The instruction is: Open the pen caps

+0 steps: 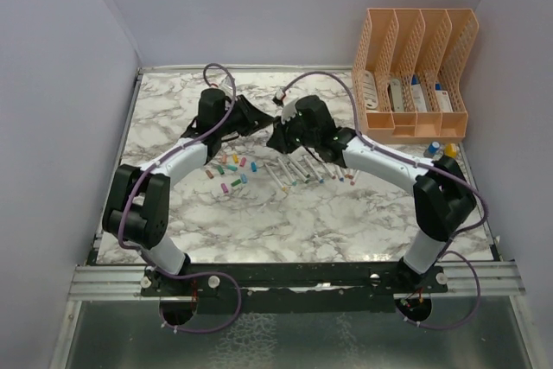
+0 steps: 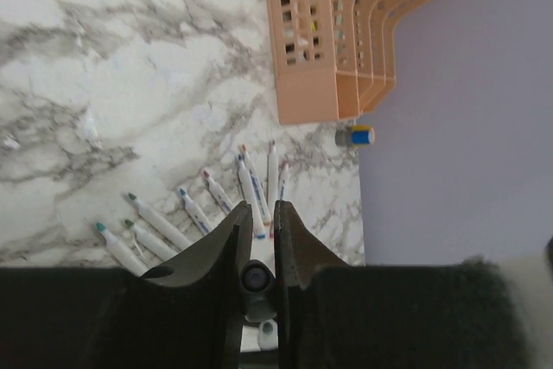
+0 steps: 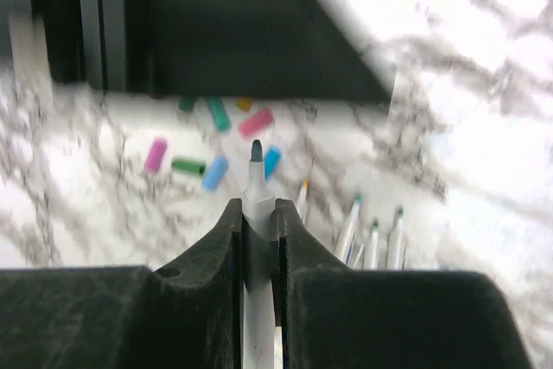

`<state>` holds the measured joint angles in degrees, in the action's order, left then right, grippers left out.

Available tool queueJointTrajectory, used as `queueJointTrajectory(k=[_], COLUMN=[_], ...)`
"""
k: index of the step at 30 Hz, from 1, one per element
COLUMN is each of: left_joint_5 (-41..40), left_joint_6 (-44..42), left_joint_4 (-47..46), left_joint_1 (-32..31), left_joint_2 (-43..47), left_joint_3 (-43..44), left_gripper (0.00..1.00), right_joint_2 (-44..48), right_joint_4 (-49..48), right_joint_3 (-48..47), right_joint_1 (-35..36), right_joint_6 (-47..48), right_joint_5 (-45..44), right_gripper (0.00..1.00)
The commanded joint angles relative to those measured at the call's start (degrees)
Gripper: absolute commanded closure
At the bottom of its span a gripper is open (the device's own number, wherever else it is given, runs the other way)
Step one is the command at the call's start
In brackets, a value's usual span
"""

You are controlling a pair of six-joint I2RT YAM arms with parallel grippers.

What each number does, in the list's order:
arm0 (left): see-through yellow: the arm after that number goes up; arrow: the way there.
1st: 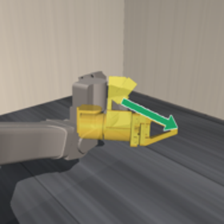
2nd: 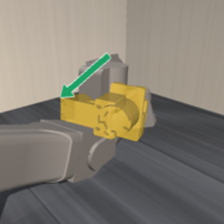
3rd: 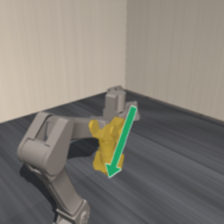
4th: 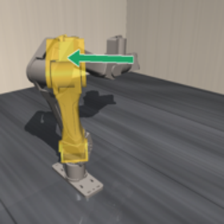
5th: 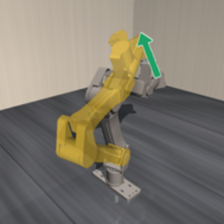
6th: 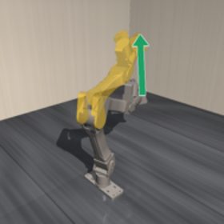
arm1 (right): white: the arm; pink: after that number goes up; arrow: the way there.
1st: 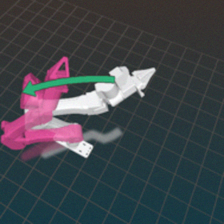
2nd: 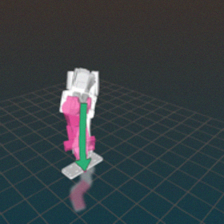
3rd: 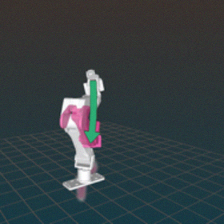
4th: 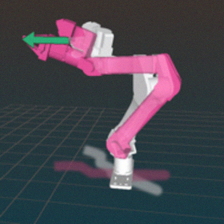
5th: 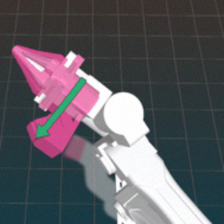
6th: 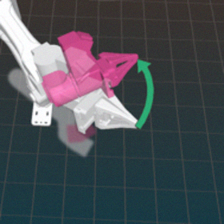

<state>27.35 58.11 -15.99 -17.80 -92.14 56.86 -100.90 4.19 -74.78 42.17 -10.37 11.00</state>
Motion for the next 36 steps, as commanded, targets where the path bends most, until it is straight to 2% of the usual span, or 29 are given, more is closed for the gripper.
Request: queueJointTrajectory(k=[1,6,9,15,21,27,32,36], left_joint_5=[-4.3,-4.3,-3.7,-5.0,-9.1,-11.8,-12.4,-13.3], left_joint_6=[-2.6,-4.1,-6.0,-15.8,-22.1,-23.2,-23.4,-24.0], left_joint_4=[-2.3,-0.3,2.2,16.4,25.2,27.4,27.3,27.5], left_joint_1=[4.7,6.2,6.6,6.6,6.6,6.6,6.6,6.6], left_joint_2=[-2.1,-3.3,-2.5,2.3,8.3,12.2,12.0,11.3], left_joint_3=[4.6,6.0,5.9,3.0,-4.0,-9.8,-12.2,-13.0], left_gripper=[1.0,1.0,1.0,1.0,1.0,1.0,1.0,0.93], right_joint_2=[7.0,10.7,11.6,10.2,7.7,7.1,6.4,6.4], right_joint_4=[5.8,7.5,9.0,11.2,10.8,10.2,10.3,9.9], right_joint_3=[8.0,11.7,11.8,9.5,7.0,6.4,6.9,7.6], right_joint_1=[0.8,0.8,0.8,-0.2,-2.4,-3.1,-3.8,-4.4], right_joint_6=[-0.1,-0.5,-0.4,0.0,0.0,0.0,-0.1,-0.4], right_joint_5=[1.5,-0.9,-5.8,-16.6,-20.0,-20.6,-21.1,-20.9], right_gripper=[0.99,0.99,0.99,0.99,0.99,0.99,0.99,0.99])
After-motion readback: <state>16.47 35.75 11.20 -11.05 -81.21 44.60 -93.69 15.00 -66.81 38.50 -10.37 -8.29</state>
